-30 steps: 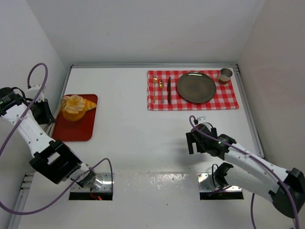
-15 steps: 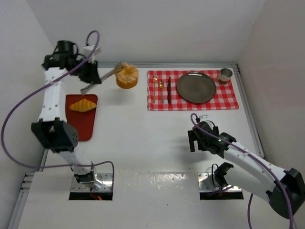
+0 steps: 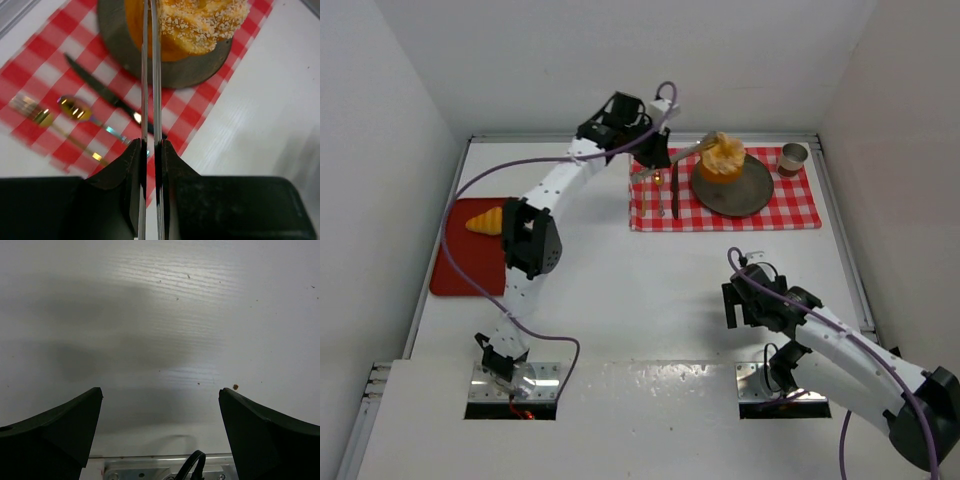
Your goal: Place the bread
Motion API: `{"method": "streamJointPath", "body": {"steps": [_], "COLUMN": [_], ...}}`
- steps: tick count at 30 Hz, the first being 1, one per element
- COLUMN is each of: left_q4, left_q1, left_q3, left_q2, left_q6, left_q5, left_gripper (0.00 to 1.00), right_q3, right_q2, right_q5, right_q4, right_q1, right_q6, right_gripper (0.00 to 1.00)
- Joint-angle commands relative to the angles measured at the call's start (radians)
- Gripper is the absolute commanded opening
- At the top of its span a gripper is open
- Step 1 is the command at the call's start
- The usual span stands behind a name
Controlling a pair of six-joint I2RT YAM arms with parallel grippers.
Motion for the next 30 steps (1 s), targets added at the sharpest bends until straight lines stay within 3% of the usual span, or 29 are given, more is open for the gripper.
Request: {"method": "streamJointPath", "body": {"steps": [1,11,15,16,18,20,25,30], "left_q4": [0.277,0.376,0.376,0.376,0.376,0.376,0.376,0.376], "left_q1": [-0.055,-0.12,-0.12,-0.12,-0.12,-0.12,-0.12,-0.12], "left_q3": [0.031,0.052,0.032,0.032,0.032,0.032,0.043,0.064], "left_q2": [0.03,0.189,0.189,0.178,0.169,0.159,0.138,0.116], "left_q6": [-0.096,-0.096,-0.105,-0.106,-0.106,-0.106,-0.106,-0.115], "left_q5": [-0.022,-0.153,-0.162,-0.162,-0.162,-0.153,-0.133,-0.133], "left_gripper": [0.0,0.03,0.2,0.29,0.39,0.44,0.51,0.51], "right_q3": [0.011,0.036,0.039,0.044,0.045,0.045,0.044,0.036], "right_q2": [-0.004,0.016,0.023,0.026,0.029,0.03,0.033,-0.005], "right_q5": [0.015,0.024,0.023,0.024,0.017,0.014,0.001,0.001], "right_q4": [-0.036,-0.079,-0.077,-0.077,-0.073,-0.073,-0.074,-0.091], "right_q1": [-0.003,-0.008,-0.006,-0.006,-0.006,-0.006,-0.008,-0.006], "right_q6": [0.019,0.008,-0.001,-0.001,-0.001,-0.003,-0.001,0.008], "right_gripper": [0.99,0.99,0.99,0.99,0.99,0.99,0.99,0.99]}}
